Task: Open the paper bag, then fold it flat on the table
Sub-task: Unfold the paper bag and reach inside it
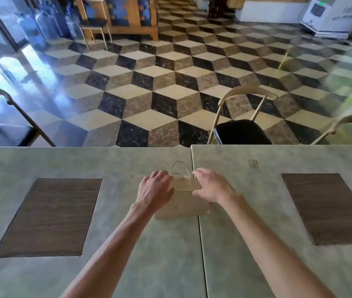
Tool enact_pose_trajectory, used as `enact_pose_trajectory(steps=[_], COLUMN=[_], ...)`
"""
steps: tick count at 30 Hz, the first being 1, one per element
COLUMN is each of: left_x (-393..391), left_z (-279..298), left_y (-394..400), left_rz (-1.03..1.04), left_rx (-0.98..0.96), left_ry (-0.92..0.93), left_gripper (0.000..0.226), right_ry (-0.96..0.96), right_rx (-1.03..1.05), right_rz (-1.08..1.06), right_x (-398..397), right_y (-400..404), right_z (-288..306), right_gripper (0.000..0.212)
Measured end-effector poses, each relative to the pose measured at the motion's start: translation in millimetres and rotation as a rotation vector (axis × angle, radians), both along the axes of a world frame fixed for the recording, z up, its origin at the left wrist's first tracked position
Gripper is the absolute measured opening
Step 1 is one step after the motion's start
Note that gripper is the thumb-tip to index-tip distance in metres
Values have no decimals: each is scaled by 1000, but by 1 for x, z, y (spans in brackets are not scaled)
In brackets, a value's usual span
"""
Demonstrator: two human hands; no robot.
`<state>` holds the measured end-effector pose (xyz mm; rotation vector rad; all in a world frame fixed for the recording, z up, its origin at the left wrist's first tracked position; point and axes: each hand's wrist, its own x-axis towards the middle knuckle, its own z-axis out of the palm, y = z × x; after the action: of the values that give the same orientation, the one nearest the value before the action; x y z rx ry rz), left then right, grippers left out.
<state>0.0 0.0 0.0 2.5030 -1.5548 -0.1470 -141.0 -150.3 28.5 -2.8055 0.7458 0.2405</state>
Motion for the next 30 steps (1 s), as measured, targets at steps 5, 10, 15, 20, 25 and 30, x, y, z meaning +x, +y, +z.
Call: enact_pose_trajectory(steps=[5, 10, 15, 20, 25, 30], left_x=[7, 3, 2, -10, -53, -104], left_z=[-34, -63, -69, -55, -42, -51], left_y=[-11, -7, -3, 6, 35, 64], left_rz=[-27, 62, 66, 100, 78, 82], left_rx=[241, 192, 105, 51, -8, 21], left_ry=[38, 153, 148, 133, 126, 201], left_gripper=[56, 41, 30, 22, 26, 23], right_ry=[162, 107, 13, -39, -106, -108], right_rx=[25, 55, -26, -107, -122, -116], right_rz=[20, -88, -103, -48, 7, 25], right_x=[7, -3, -5, -16, -62, -121], right_y=[3, 7, 10, 8, 25, 51], right_z=[-50, -88, -91, -80, -70, -78], right_gripper=[76, 58, 44, 41, 46, 47])
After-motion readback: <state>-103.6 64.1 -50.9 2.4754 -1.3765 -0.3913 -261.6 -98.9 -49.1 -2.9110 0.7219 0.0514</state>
